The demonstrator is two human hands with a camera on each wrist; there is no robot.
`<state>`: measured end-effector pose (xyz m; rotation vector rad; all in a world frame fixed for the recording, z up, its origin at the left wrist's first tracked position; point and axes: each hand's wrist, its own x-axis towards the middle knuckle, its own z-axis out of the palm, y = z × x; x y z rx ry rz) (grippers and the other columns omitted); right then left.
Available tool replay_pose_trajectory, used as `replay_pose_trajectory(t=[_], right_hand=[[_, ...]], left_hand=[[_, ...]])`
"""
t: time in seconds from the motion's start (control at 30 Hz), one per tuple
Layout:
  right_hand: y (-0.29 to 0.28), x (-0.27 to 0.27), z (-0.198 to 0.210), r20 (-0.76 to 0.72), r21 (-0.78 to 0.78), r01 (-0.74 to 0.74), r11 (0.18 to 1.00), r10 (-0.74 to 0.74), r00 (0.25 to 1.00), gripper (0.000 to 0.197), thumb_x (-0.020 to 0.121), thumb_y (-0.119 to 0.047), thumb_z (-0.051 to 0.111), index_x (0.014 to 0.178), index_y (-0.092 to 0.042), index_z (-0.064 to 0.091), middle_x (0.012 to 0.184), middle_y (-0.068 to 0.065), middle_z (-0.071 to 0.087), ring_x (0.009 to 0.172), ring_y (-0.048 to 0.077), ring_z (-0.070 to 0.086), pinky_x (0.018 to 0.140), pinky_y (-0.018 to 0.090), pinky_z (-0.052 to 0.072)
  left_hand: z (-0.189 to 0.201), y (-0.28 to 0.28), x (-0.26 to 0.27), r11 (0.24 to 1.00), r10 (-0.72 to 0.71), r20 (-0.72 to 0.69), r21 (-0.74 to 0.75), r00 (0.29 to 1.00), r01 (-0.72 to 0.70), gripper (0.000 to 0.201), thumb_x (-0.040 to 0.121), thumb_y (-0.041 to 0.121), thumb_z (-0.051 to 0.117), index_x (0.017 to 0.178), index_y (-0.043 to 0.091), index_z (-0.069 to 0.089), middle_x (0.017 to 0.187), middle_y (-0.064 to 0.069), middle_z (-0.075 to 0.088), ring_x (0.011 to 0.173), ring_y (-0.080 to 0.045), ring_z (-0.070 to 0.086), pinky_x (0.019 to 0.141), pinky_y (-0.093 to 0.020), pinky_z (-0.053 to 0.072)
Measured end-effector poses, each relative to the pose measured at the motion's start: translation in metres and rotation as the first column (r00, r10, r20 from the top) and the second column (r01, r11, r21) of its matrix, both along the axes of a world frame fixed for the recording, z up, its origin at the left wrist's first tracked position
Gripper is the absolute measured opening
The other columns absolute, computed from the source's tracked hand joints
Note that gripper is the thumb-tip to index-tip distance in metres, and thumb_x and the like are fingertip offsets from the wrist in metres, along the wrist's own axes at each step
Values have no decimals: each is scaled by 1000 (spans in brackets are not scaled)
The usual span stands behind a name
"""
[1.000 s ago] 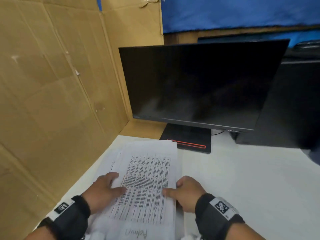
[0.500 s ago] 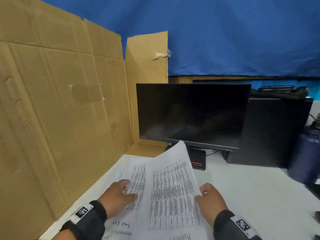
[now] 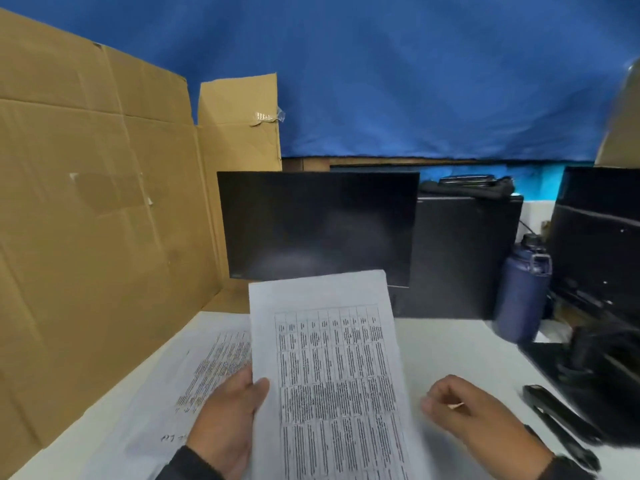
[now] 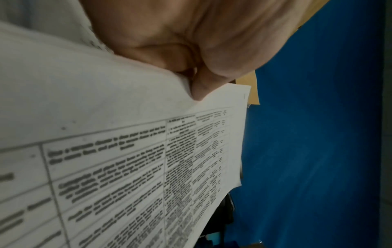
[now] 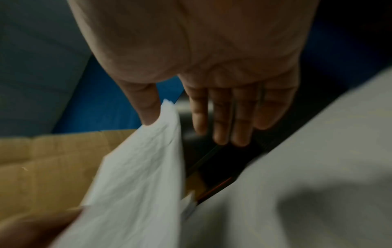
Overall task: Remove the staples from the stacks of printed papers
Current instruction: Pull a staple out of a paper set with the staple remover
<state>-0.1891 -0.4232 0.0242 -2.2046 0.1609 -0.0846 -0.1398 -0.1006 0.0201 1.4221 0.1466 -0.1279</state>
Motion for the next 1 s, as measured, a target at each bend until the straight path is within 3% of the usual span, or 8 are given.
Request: replay_pose_trajectory(t=[0.17,0.3,0.4,0.47,0.57,0.67,0.77,1.0], right_hand=[[-85,18,-47,-223,-661,126,740,-354,908,62,62,-92,37,111,-56,44,140,-8,37,136,17,37,113,36,31],[-97,25,-71,-254,-666,41,745,-279,926,27,88,-50,50,108,-34,57,101,-7,59,93,13,57,89,25,49],[-87,21,-63,-116,-457,208,865,-289,950,14,89,-10,67,85,-23,63,81,1,64,67,3,61,69,17,54],[-67,13,-48,-51,37,324,945,-322,945,28,81,13,73,89,-14,67,87,13,70,74,14,69,62,19,55],[-26,-5,-11,7,463,252,850,-288,958,26,84,9,70,102,-9,72,89,20,75,78,31,63,73,35,50],[28,-32,16,229,188,112,976,-154,961,40,92,-1,64,112,-35,72,88,-5,72,74,10,63,77,22,48],[60,-48,24,468,-285,134,949,16,884,30,99,-28,48,121,-44,60,92,-13,57,89,1,55,77,15,38],[57,-45,20,426,-391,90,916,93,900,25,92,-51,48,76,-34,56,82,-11,50,78,5,55,66,16,39]], left_hand=[[-19,13,-4,985,28,-6,170,1000,-26,28,94,18,58,114,26,76,105,-13,80,102,-41,74,100,-66,51],[-23,18,-4,994,-17,27,105,999,14,39,77,32,62,113,39,74,116,-5,78,111,-34,72,106,-62,47],[-21,16,-3,997,-24,25,69,999,22,31,89,18,57,109,31,76,112,-14,78,107,-42,71,103,-67,48],[-20,11,-5,994,-60,41,98,997,56,30,90,17,58,106,31,78,108,-11,79,106,-40,72,104,-63,49],[-14,1,-17,932,-208,99,322,973,166,34,100,8,54,108,33,76,103,9,80,104,-20,74,96,-31,54],[-9,-14,-39,745,-445,146,608,884,274,27,104,22,54,111,45,67,102,23,75,95,5,70,80,-7,48],[-8,-25,-55,607,-549,136,743,825,282,22,103,36,54,115,53,59,102,20,73,92,5,67,87,-13,51],[-10,-22,-53,681,-632,161,582,758,445,19,92,33,64,109,38,71,101,5,78,93,-12,74,94,-35,57]])
